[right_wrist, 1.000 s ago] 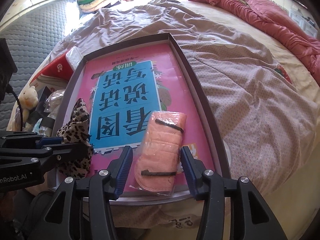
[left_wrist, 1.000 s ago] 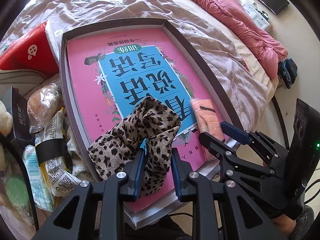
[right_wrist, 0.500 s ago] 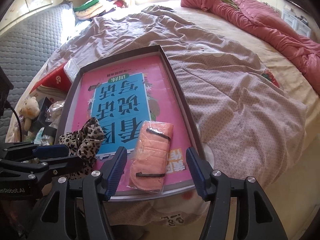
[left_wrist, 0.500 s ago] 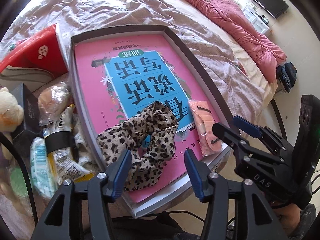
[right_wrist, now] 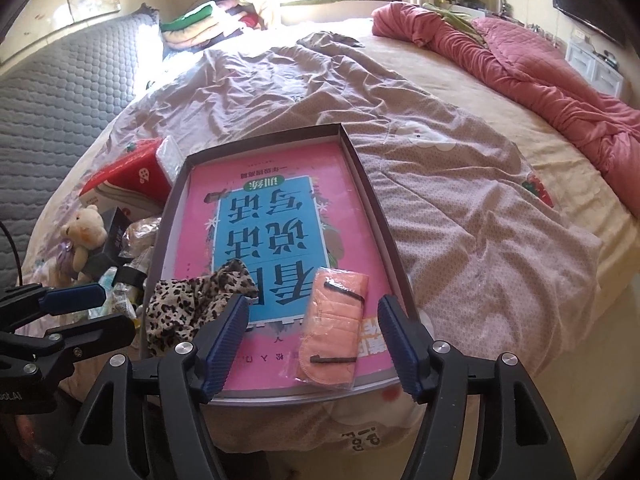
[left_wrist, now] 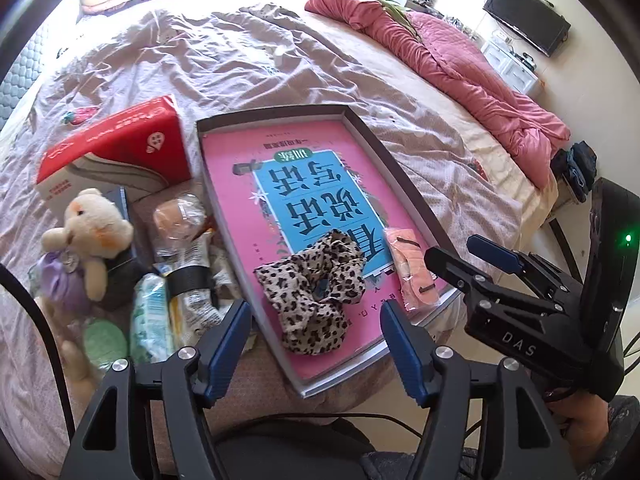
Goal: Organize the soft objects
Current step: 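Withdraw both open tools from the tray back toward the pile, then grasp the cream bunny plush with the left tool while the right tool grasps the teddy bear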
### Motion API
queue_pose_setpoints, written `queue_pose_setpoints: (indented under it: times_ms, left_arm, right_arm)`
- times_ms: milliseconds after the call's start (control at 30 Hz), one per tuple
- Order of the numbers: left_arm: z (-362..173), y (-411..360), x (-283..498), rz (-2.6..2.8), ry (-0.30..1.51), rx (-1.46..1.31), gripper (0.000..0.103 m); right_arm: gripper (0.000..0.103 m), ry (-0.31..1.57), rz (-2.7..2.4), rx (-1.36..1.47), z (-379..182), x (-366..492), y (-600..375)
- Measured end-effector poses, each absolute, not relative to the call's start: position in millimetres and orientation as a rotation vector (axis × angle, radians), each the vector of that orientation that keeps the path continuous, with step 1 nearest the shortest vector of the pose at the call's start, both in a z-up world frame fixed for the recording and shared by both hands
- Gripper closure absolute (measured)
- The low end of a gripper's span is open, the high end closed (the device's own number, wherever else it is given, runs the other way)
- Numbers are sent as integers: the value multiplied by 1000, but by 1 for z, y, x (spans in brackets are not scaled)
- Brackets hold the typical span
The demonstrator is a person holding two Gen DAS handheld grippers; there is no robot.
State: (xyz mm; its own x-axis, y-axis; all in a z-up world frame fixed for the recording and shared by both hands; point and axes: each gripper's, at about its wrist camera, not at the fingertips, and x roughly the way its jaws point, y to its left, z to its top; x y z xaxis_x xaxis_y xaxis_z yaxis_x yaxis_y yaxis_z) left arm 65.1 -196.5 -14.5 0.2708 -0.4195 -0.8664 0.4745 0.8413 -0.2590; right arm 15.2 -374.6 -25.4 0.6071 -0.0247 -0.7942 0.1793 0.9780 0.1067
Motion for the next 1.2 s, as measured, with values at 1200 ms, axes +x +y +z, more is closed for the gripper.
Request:
queue_pose_setpoints:
  times_ms: [1200]
  left_arm:
    - [-6,5,70,-299,1104,-173,36]
  right_arm:
    - [31,838,126,32,42,37,-229]
